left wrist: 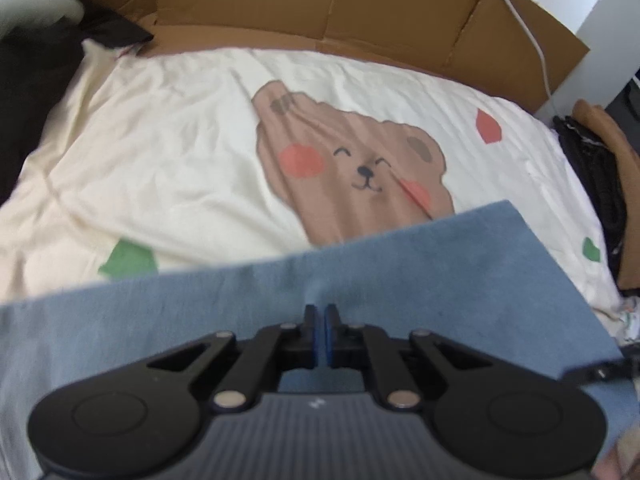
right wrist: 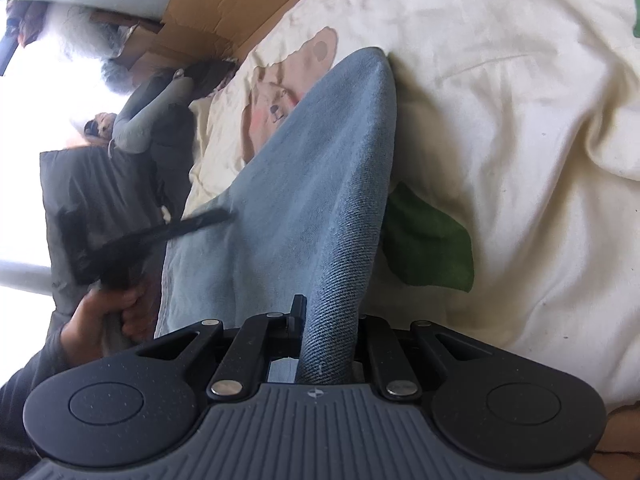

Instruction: Fold clothes

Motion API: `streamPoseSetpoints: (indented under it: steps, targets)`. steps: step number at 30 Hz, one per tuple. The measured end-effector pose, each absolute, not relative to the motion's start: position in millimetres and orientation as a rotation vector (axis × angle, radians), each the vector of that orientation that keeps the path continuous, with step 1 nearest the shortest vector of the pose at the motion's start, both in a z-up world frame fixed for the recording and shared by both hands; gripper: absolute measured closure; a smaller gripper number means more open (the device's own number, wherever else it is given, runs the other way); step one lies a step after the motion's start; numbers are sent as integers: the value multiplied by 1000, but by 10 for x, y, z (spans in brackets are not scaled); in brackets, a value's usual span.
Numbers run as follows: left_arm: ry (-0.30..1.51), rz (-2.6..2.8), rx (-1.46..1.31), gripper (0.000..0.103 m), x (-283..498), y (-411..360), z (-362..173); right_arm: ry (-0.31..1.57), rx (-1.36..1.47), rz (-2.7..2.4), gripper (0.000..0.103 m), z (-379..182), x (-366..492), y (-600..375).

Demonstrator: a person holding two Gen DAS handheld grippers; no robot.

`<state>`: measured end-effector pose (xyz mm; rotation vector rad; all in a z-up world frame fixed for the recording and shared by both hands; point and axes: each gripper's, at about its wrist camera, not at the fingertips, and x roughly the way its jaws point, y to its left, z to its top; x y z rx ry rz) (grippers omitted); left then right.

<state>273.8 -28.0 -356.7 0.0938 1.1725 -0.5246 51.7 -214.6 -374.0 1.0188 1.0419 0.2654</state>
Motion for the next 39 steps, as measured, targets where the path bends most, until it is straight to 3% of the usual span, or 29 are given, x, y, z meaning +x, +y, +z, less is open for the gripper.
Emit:
streamPoseSetpoints:
  steps: [11, 28, 31, 39]
  targets:
    - [1252, -474, 51, 94, 2183, 292, -3310, 1029, 1047, 179, 96, -3744, 534, -2072]
    - [1136, -407, -213, 91, 2181, 974, -3079, 1203, 597, 219, 97, -2345, 1313, -1253]
    - [1119, -412, -241, 87, 2164, 1110, -3008, 1222, 494, 256, 97, -2133, 1442, -956]
    - [1074, -369, -341, 86, 2161, 1581, -2951, 1232, 351, 175, 96, -1891, 1487, -303]
